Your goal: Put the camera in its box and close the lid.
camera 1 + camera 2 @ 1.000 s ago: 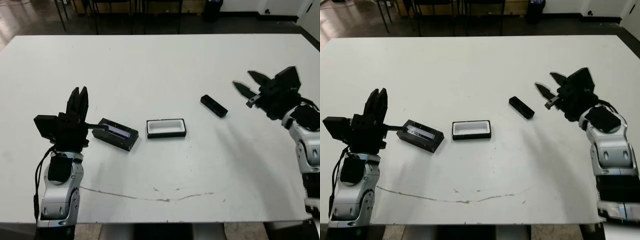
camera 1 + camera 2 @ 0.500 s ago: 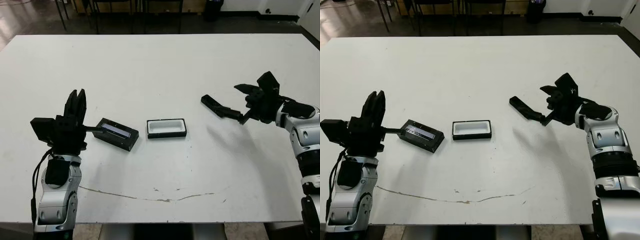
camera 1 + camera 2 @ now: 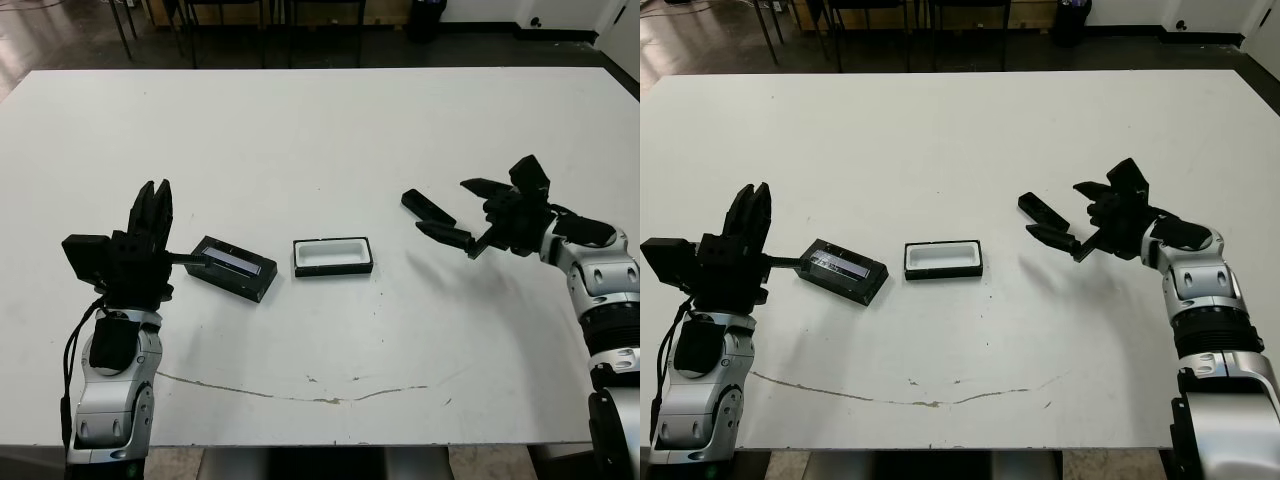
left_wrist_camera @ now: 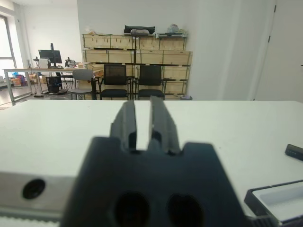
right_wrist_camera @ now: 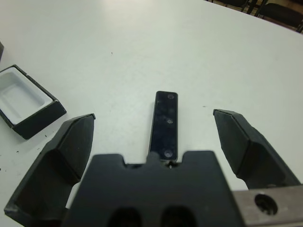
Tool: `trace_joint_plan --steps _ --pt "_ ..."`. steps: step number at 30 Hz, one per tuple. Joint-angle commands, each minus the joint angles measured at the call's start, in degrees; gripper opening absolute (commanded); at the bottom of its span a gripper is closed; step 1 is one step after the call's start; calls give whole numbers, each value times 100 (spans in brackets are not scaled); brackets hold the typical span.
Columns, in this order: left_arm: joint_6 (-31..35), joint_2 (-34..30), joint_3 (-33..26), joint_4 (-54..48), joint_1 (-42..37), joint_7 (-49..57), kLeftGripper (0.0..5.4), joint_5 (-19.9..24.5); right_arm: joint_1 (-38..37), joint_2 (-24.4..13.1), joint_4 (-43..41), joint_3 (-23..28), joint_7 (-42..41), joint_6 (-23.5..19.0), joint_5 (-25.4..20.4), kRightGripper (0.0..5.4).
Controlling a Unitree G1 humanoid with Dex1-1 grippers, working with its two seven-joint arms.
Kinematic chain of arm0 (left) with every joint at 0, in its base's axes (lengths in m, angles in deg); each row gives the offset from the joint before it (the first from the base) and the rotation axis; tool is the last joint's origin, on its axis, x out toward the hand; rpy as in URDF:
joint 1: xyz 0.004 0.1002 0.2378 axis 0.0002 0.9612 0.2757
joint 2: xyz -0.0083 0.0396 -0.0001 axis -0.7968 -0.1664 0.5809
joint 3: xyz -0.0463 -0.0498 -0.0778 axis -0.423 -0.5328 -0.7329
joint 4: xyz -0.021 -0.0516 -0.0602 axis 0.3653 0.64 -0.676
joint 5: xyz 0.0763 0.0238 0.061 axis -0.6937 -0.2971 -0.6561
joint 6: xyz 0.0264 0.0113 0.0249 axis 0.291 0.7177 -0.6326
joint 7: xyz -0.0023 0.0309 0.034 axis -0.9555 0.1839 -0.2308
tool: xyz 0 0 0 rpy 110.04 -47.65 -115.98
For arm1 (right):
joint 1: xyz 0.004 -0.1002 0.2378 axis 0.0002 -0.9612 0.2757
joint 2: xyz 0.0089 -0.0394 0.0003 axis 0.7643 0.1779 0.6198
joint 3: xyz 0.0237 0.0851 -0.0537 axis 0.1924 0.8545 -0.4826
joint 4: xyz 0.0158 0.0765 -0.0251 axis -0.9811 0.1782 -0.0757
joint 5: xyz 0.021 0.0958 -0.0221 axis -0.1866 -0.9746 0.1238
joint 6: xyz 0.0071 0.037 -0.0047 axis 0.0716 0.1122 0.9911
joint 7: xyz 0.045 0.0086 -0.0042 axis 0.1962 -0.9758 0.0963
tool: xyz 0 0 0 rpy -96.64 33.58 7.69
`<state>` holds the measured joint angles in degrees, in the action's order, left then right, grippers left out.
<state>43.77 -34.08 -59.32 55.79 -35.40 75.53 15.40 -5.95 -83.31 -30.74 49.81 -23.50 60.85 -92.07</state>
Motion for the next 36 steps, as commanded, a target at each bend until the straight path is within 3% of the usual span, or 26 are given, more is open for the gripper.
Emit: trace_joint_plan --steps 1,10,15,17,24,26,30,32,36 --pt "103 -79 -38 88 31 -24 0 -15 -44 141 184 43 43 -40 -45 530" --pt "131 -63 -15 32 136 -4 0 -92 -115 353 293 88 290 -113 -13 354" --pt "37 -52 -23 145 134 -12 0 -115 -110 355 306 46 471 -154 108 394" --pt "11 -58 -26 168 140 -25 0 -115 -121 339 282 8 536 -165 164 385" --pt "-29 -41 -21 199 149 -42 0 -102 -76 282 332 -122 585 -226 364 235" --pt "-22 -48 -25 192 154 -37 0 -110 -58 267 354 -145 534 -230 377 236" --pt "-36 -48 -41 184 166 -41 0 -95 -23 240 455 -158 463 -178 396 303" --pt "-69 -52 -49 218 155 -59 0 -83 -36 258 493 -154 519 -134 418 288" --pt "-32 -53 -48 200 151 -62 0 -83 -85 332 494 -113 631 -216 400 199"
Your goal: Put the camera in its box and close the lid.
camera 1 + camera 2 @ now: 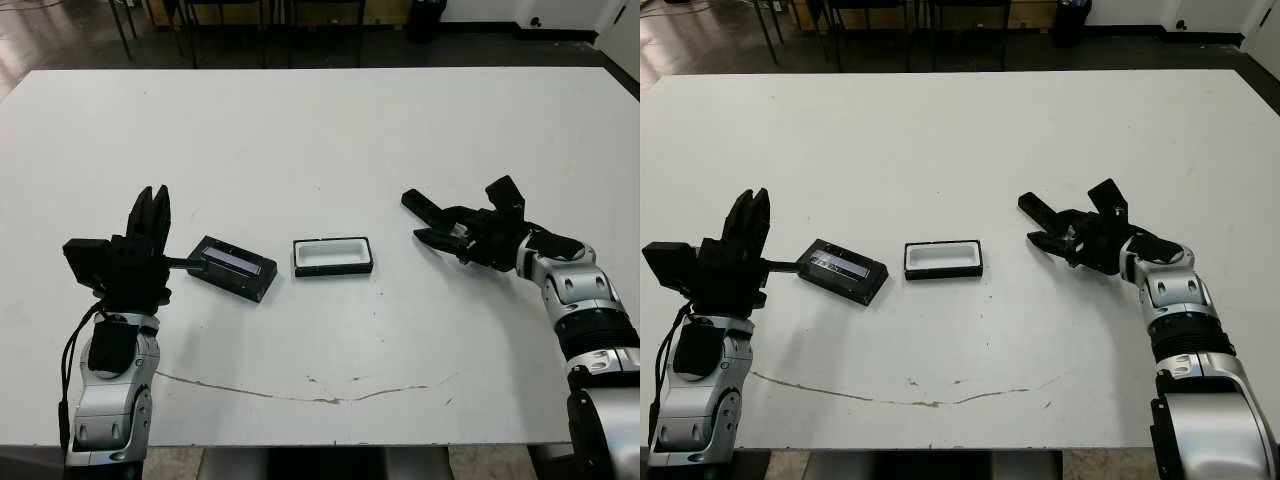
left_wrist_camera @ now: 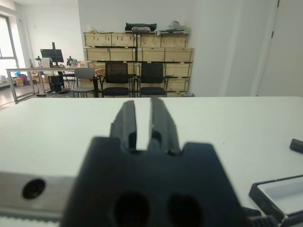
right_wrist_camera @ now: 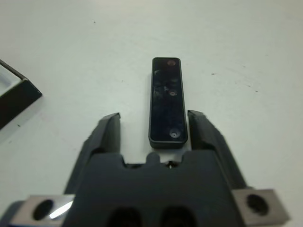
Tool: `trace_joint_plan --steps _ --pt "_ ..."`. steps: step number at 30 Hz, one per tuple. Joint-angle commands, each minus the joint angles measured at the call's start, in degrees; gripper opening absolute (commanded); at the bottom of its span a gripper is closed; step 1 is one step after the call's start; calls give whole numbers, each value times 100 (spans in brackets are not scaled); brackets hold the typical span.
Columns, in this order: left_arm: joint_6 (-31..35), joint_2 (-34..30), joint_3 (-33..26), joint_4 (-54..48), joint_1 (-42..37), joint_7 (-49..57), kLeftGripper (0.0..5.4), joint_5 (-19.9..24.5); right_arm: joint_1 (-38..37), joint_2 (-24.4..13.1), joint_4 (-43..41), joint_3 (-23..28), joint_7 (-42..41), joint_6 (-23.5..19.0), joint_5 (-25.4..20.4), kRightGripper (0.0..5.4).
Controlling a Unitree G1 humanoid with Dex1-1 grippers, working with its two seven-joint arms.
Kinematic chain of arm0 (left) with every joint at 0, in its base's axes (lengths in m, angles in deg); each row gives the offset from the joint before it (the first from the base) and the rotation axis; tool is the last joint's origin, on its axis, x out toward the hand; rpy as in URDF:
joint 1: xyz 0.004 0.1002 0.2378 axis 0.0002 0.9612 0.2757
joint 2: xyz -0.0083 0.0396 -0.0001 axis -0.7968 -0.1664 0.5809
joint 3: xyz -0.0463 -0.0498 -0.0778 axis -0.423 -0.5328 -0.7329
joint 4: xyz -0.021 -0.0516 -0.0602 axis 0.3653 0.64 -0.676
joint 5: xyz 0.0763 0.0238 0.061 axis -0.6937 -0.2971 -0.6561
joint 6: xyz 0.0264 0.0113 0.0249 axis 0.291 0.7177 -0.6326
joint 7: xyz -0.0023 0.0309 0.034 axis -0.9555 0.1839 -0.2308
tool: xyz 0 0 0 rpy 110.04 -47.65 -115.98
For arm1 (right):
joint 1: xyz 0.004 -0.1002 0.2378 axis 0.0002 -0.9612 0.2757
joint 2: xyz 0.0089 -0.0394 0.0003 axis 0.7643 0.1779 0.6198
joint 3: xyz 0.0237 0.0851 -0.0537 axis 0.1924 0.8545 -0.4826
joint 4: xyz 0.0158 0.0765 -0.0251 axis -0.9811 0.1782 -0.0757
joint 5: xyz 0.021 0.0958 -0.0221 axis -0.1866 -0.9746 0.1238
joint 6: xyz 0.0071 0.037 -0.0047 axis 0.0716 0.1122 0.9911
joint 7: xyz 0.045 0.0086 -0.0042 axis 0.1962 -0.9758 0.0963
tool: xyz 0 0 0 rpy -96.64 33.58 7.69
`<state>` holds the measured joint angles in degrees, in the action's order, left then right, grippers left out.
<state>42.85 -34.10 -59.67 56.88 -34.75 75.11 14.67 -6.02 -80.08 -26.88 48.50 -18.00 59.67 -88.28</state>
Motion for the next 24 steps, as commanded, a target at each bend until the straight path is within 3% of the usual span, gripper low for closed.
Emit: trace_joint_plan --steps 1,9,19,24 --pt "84 -49 -12 75 89 -16 0 -8 -96 29 98 15 147 -123 38 176" --pt "105 -51 -11 74 59 -1 0 -25 -143 24 -52 -26 289 -51 101 11" --pt "101 -56 -20 32 104 -6 0 -23 -195 58 -375 275 333 -36 -184 0" --pt "74 -50 -14 41 108 -18 0 -20 -60 73 -760 575 95 -174 -676 0"
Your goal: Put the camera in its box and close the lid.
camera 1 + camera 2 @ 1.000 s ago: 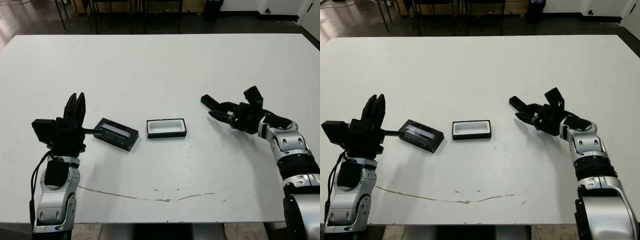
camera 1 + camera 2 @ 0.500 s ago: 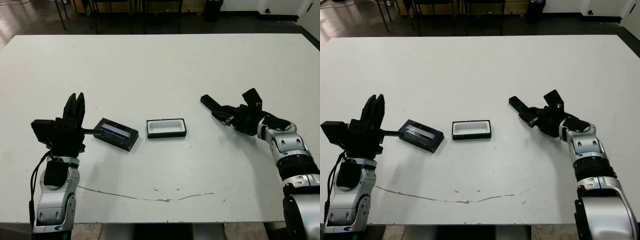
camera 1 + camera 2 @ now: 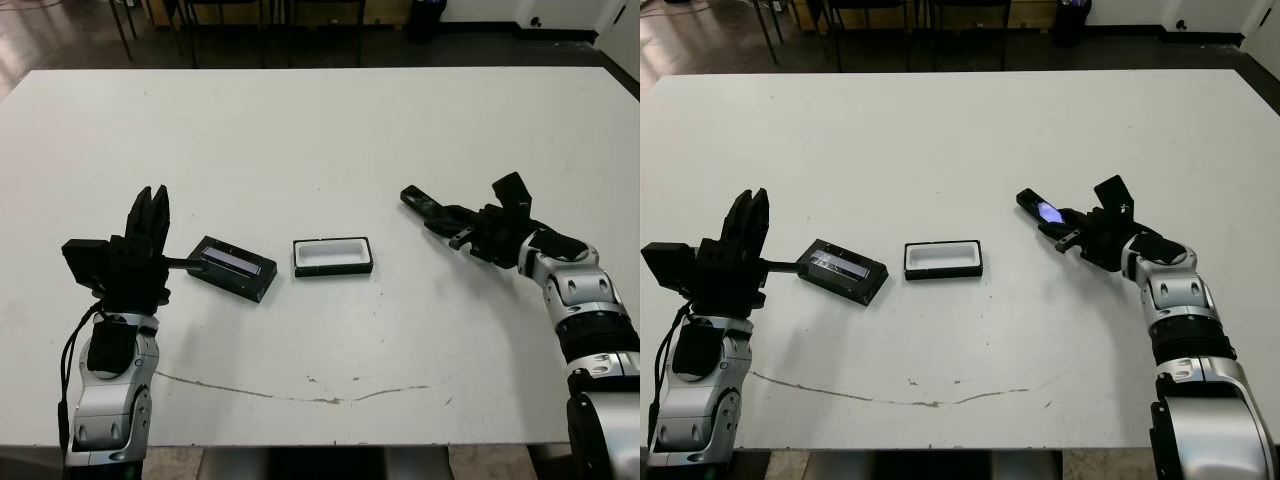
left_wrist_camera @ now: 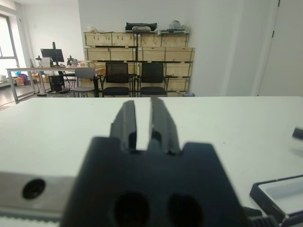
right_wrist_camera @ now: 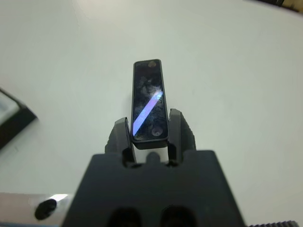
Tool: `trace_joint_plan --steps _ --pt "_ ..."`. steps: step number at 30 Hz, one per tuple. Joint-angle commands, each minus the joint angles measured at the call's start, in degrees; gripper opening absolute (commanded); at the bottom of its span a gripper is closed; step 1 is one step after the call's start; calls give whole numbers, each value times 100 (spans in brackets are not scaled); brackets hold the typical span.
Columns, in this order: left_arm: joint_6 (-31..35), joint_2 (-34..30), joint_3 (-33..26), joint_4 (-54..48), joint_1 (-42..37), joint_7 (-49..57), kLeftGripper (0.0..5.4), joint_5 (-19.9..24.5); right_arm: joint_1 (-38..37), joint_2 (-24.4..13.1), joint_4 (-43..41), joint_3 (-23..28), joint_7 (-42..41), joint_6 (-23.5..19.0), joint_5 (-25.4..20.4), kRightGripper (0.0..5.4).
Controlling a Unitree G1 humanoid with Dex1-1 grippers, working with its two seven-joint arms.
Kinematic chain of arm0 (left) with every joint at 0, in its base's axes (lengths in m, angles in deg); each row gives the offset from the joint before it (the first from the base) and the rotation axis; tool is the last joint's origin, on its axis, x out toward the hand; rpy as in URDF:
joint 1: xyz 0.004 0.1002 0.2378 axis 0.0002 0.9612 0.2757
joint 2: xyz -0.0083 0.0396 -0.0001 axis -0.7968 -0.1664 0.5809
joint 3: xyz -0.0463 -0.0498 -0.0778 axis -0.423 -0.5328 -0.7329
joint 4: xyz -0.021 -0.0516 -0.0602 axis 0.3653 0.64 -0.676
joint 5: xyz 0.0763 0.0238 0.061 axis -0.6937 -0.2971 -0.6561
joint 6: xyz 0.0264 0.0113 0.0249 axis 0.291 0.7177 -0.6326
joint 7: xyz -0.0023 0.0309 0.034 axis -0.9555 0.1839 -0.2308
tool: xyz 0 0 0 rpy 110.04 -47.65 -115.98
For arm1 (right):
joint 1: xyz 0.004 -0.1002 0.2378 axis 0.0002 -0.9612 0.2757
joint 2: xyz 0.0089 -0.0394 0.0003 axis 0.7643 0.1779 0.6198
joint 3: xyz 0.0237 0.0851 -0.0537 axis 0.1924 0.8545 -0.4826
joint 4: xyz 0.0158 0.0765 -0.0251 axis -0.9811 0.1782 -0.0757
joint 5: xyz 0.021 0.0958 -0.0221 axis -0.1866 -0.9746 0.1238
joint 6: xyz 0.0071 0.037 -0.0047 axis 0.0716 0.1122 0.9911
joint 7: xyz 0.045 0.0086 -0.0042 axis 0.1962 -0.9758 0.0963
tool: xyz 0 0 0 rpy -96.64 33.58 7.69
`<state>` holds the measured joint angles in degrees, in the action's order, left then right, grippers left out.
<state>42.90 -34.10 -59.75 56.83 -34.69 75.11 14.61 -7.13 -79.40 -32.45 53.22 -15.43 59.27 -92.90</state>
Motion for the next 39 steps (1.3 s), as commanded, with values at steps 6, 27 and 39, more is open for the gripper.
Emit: trace_joint_plan --steps 6,27,39 --pt "71 -34 30 62 91 -1 0 -53 454 -162 -492 13 -1290 76 -590 0" --pt "121 44 152 -5 117 149 0 -106 1557 -302 -752 -2238 -3585 -428 596 0" --pt "145 55 168 66 15 169 0 -120 1810 -248 -353 -2490 -3621 -161 1065 0"
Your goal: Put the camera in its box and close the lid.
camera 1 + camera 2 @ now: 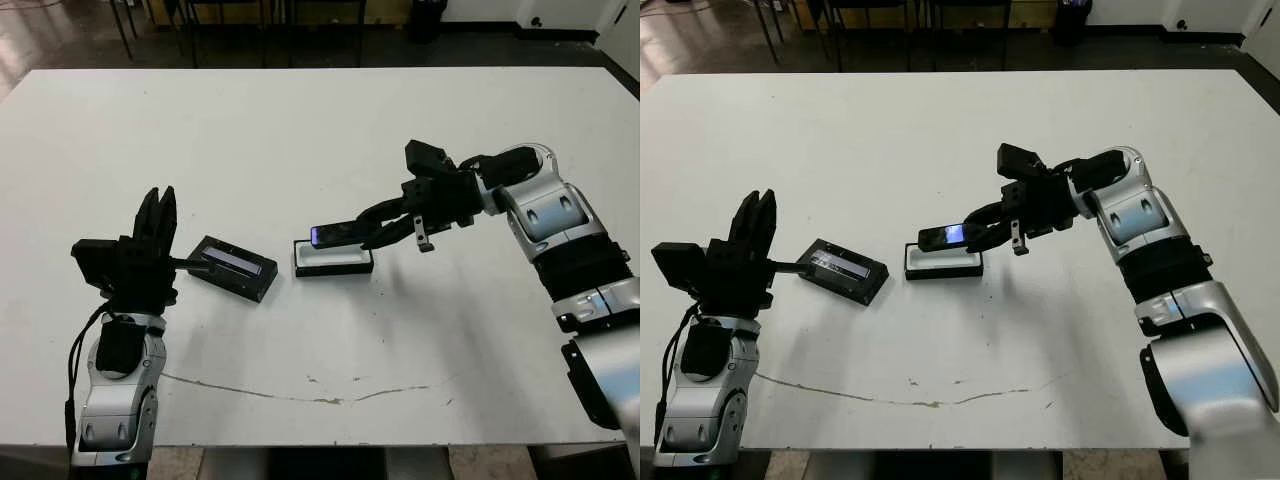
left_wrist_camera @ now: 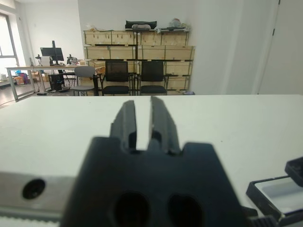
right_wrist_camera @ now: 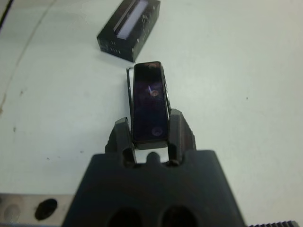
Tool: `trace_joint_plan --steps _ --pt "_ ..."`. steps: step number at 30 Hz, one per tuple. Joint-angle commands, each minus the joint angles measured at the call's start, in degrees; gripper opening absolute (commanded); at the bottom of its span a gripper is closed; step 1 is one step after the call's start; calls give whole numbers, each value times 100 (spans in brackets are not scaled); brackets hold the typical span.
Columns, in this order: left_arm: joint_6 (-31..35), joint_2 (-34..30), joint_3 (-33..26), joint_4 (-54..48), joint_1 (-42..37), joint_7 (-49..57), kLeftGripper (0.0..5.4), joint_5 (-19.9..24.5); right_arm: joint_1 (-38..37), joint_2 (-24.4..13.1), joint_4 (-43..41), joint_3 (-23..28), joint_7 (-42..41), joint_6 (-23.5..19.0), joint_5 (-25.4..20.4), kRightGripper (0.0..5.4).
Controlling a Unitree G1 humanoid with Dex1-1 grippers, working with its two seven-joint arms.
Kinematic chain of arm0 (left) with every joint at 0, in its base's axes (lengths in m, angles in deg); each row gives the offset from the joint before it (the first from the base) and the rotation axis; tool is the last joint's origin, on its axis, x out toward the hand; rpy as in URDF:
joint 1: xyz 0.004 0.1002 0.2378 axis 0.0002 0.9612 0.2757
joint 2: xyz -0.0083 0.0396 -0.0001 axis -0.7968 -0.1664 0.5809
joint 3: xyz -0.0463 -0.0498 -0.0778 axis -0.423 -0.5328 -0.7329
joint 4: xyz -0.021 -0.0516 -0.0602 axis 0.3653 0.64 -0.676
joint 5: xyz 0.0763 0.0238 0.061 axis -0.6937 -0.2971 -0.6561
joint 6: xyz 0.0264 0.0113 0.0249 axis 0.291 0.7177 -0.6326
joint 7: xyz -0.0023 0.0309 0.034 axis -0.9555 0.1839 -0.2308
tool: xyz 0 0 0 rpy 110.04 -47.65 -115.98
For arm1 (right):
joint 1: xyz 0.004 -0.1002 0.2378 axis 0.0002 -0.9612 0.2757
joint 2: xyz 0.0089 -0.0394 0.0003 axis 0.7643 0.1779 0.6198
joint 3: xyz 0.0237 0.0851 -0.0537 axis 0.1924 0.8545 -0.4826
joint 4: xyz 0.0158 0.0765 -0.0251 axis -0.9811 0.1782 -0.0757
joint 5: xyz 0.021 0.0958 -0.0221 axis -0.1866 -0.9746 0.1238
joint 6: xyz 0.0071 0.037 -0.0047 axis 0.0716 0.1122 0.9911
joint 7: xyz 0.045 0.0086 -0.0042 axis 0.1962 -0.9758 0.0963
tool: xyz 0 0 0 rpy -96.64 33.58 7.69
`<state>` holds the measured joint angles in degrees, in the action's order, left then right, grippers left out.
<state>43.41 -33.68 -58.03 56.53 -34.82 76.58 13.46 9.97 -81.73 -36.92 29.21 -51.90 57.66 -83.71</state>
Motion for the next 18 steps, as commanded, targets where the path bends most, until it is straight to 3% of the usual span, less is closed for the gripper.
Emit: trace_joint_plan --steps 1,18 --pt "96 19 -3 94 27 24 0 2 111 -13 121 -95 34 8 178 0" --pt "62 68 24 89 39 73 0 -39 227 129 728 -178 -70 585 415 0"
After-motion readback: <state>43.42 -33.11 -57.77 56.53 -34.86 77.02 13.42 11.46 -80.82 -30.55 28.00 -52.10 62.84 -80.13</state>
